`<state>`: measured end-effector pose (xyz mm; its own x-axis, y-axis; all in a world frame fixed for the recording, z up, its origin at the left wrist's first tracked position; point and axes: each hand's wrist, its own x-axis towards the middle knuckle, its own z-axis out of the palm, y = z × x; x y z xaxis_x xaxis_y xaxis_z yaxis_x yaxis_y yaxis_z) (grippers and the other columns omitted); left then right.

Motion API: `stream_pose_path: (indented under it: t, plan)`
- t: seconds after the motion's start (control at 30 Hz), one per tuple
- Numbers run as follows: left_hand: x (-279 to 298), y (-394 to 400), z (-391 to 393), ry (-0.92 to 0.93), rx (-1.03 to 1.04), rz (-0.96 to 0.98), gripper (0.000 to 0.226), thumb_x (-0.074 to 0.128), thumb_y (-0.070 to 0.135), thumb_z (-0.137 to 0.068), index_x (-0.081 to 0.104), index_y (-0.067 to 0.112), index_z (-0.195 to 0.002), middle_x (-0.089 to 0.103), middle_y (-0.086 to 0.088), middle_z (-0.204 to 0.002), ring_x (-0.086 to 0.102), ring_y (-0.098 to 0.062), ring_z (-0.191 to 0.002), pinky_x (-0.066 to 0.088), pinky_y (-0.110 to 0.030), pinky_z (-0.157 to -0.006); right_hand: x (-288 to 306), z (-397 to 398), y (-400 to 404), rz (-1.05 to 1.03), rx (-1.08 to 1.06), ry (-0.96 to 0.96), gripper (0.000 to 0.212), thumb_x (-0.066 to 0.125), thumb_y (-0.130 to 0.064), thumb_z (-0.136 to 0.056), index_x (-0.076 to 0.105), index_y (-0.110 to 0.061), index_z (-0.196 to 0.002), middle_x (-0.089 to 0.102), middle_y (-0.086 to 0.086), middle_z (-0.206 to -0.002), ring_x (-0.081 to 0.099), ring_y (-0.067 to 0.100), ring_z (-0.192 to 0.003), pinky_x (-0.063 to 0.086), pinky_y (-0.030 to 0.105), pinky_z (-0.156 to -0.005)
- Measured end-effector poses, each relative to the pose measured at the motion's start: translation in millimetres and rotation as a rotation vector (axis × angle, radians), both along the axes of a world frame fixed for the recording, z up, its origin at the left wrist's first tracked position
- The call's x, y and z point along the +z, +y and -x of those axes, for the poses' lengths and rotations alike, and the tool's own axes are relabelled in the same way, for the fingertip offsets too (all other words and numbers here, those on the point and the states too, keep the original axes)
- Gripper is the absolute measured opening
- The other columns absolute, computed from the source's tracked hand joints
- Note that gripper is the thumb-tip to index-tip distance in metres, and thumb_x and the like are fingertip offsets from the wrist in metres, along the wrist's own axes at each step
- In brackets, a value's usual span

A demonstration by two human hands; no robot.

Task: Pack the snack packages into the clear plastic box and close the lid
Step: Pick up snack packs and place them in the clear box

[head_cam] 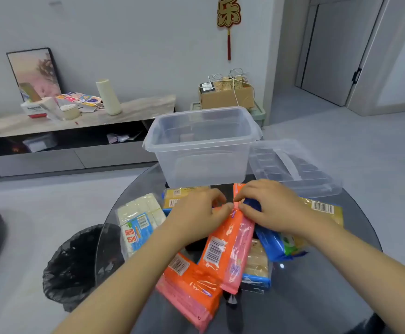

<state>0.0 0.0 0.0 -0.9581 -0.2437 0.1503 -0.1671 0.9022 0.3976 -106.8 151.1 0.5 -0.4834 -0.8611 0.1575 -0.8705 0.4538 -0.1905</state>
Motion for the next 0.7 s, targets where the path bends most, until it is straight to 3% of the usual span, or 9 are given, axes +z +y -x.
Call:
stream_pose_path:
  t: [0.13,0.27,0.33,0.47,0.6,0.7]
  plan:
    - [-4,2,0,-0.202,-0.093,-0.147,0.050,0.057,0.056,-0.079,0.058,0.025,-0.118,0.066,0.003,-0.112,0.063,-0.011,-0.097,0.053,-0.033,-0.085,1,8,9,-0.048,-0.015,-0.210,0.037,0.052,-0.040,-0.088,0.057,-0.031,-0.124,0.058,-0.007,-0.126,0.052,0.013,-0.117,0.042,0.031,-0.101]
    - [-6,2,2,-0.219,-0.072,-0.384,0.051,0.070,0.048,-0.073,0.055,0.030,-0.119,0.063,0.006,-0.111,0.064,-0.010,-0.097,0.055,-0.032,-0.086,-4,11,16,-0.068,-0.170,-0.305,0.067,0.056,-0.044,-0.084,0.032,-0.025,-0.144,0.046,0.003,-0.144,0.042,0.023,-0.131,0.039,0.039,-0.107]
    - [-7,2,3,-0.172,-0.063,-0.440,0.043,0.072,0.041,-0.073,0.057,0.030,-0.112,0.061,0.007,-0.106,0.064,-0.009,-0.093,0.055,-0.026,-0.081,-5,14,18,-0.121,-0.244,-0.301,0.064,0.056,-0.051,-0.081,0.042,-0.022,-0.136,0.054,0.008,-0.133,0.051,0.026,-0.120,0.045,0.038,-0.097]
    - [-3,-5,8,-0.092,-0.033,-0.537,0.034,0.075,0.031,-0.073,0.058,0.033,-0.101,0.060,0.007,-0.094,0.060,-0.001,-0.074,0.046,-0.003,-0.054,-4,16,15,-0.103,-0.328,-0.407,0.060,0.064,-0.054,-0.070,0.054,-0.027,-0.123,0.065,0.002,-0.113,0.062,0.018,-0.088,0.051,0.030,-0.071]
    - [-2,-13,10,0.065,0.136,-0.723,0.041,0.080,0.022,-0.069,0.065,0.024,-0.108,0.063,0.008,-0.084,0.062,-0.001,-0.065,0.049,-0.006,-0.049,-4,19,14,0.054,-0.383,-0.530,0.062,0.074,-0.043,-0.060,0.061,-0.035,-0.120,0.066,-0.006,-0.095,0.061,0.005,-0.074,0.048,0.022,-0.055]
    - [-2,-19,13,0.231,0.327,-0.982,0.039,0.079,0.019,-0.070,0.064,0.017,-0.106,0.067,0.003,-0.086,0.066,-0.006,-0.065,0.051,-0.012,-0.047,-1,21,13,0.275,-0.403,-0.636,0.056,0.075,-0.037,-0.060,0.065,-0.035,-0.116,0.066,-0.012,-0.089,0.061,0.001,-0.076,0.045,0.018,-0.054]
